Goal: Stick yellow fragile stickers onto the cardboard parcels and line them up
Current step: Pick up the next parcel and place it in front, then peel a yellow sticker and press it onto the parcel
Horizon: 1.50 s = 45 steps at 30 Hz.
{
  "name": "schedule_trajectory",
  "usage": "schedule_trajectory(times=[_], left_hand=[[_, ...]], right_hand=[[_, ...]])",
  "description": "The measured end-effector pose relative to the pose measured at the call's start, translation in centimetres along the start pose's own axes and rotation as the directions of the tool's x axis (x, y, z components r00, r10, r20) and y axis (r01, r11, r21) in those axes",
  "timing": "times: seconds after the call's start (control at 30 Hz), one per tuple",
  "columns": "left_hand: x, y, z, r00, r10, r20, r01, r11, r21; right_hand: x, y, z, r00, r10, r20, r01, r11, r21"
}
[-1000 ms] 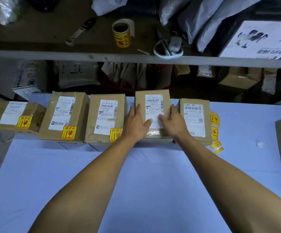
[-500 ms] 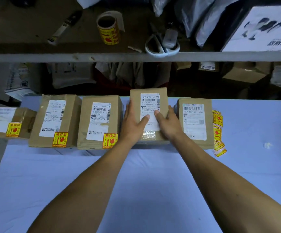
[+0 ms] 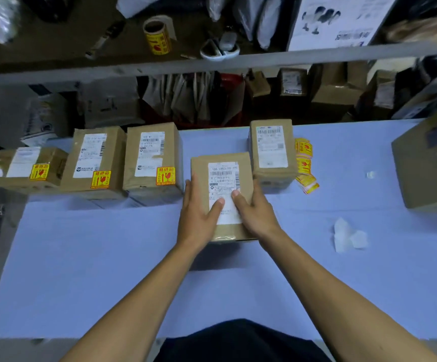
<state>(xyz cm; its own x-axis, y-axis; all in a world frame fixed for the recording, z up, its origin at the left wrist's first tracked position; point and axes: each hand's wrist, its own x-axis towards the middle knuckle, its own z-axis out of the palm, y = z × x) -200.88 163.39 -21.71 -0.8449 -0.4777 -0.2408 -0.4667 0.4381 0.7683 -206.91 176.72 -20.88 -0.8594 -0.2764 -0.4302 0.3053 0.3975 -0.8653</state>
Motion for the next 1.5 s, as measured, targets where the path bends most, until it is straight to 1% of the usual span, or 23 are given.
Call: schedule_trajectory(times=[0.13,0.23,0.37,0.57,0.73,0.87,0.93,0.97,1.03,1.1,1.17,1.23,1.3,1.4,1.5], left_hand=[[-4.9,-1.3,2.0,0.999,-0.035,0.031,0.035,0.999,-0.007],[-7.1,-1.5,3.8,0.993,-0.072,0.09,0.071,0.997,0.008],[-8.7,-0.9,6.3,0.981,-0.089,0.171,0.089,0.996,0.01],[-8.4,1.0,8.9,0.975,-0.058,0.213,0.051,0.998,0.041],[-7.2,2.2,9.7,0.971,-0.067,0.229,0.051,0.996,0.073],[-7.0,2.2,9.9,0.969,-0.067,0.237,0.036,0.99,0.135],[-6.6,2.0,9.8,0.973,-0.029,0.227,-0.034,0.962,0.272],[-6.2,2.0,9.7,0.972,0.01,0.234,-0.097,0.926,0.365],[-5.0,2.3,9.5,0.954,0.112,0.278,-0.247,0.819,0.519],[-3.7,3.0,9.6,0.92,0.186,0.344,-0.369,0.706,0.604],[-2.4,3.7,9.9,0.892,0.211,0.4,-0.436,0.638,0.635],[-1.3,4.3,10.4,0.873,0.213,0.438,-0.469,0.614,0.635],[-0.4,4.7,11.0,0.862,0.216,0.459,-0.486,0.612,0.625],[0.4,4.6,11.7,0.864,0.229,0.449,-0.489,0.596,0.637],[0.9,4.3,12.1,0.864,0.238,0.444,-0.492,0.595,0.636]], right_hand=[[-4.2,3.1,-1.0,0.998,0.059,0.013,-0.058,0.996,-0.063],[-5.7,5.7,-2.1,0.994,0.108,0.005,-0.107,0.99,-0.088],[-6.4,7.9,-4.3,0.992,0.129,-0.016,-0.13,0.985,-0.114],[-6.0,9.2,-7.4,0.99,0.134,-0.045,-0.137,0.987,-0.087],[-4.3,9.0,-8.8,0.993,0.115,-0.027,-0.117,0.99,-0.075],[-4.0,9.3,-9.5,0.995,0.097,-0.005,-0.097,0.989,-0.109],[-3.5,9.2,-10.4,0.994,0.113,0.011,-0.11,0.984,-0.141],[-3.1,9.1,-11.1,0.993,0.117,0.004,-0.115,0.978,-0.177],[-1.9,9.0,-12.6,0.994,0.097,-0.04,-0.104,0.953,-0.284],[-0.5,8.9,-14.0,0.996,0.055,-0.075,-0.08,0.915,-0.396],[1.1,8.8,-15.2,0.998,0.009,-0.063,-0.041,0.851,-0.524],[3.0,8.6,-16.0,0.999,-0.032,-0.029,0.006,0.781,-0.625],[4.9,8.2,-16.5,0.998,-0.058,-0.018,0.031,0.744,-0.667],[7.8,7.6,-16.5,0.992,-0.123,0.013,0.095,0.687,-0.72],[10.4,7.2,-16.2,0.988,-0.155,0.009,0.105,0.622,-0.776]])
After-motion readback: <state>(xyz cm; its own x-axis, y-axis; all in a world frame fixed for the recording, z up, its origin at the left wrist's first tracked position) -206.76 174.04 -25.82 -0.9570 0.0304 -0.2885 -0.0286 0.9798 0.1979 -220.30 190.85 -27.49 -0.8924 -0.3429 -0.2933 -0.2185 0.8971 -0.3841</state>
